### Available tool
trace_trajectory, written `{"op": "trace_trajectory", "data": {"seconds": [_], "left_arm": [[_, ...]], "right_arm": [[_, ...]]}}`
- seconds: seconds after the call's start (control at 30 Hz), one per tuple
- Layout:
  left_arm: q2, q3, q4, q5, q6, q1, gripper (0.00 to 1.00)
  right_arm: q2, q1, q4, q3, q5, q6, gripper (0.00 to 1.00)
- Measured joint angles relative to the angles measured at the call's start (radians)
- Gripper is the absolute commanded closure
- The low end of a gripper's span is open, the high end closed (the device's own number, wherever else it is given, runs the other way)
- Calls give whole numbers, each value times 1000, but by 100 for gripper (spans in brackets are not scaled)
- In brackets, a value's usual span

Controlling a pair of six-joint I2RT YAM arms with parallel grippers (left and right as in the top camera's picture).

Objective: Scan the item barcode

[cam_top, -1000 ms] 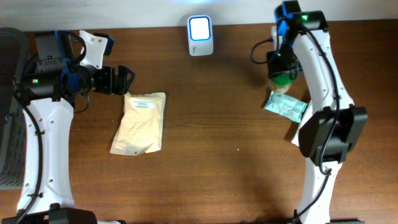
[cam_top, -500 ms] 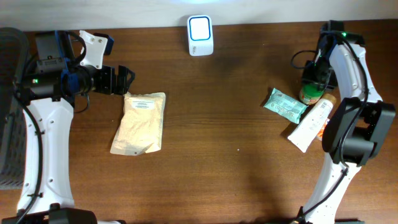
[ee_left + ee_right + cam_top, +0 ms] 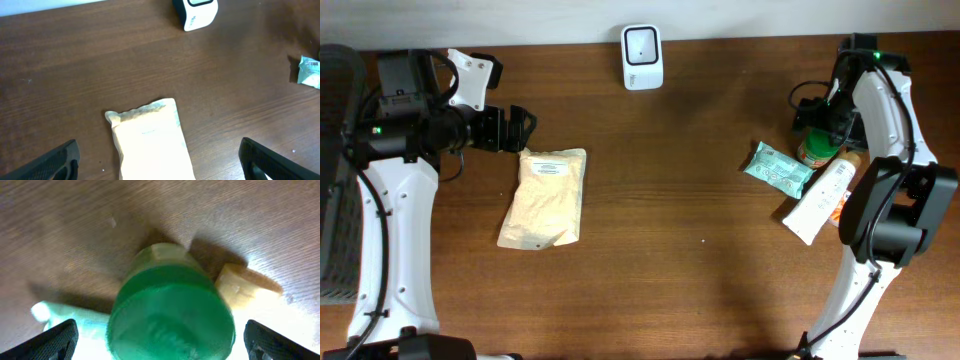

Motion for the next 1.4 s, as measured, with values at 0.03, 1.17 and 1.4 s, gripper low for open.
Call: {"op": "trace_trajectory", "data": {"seconds": [0.03,1.17,1.4], "left_arm": [[0,0,0,0,0,0,1],[84,-37,-87,-122,-80,2,100],[254,-73,-62,-229,-88,49,100]], "right_arm": [[0,0,-31,26,-18,0,2],[-52,646,443,-233,-610,124,20],[-40,678,496,-235,-617,157,20]]}}
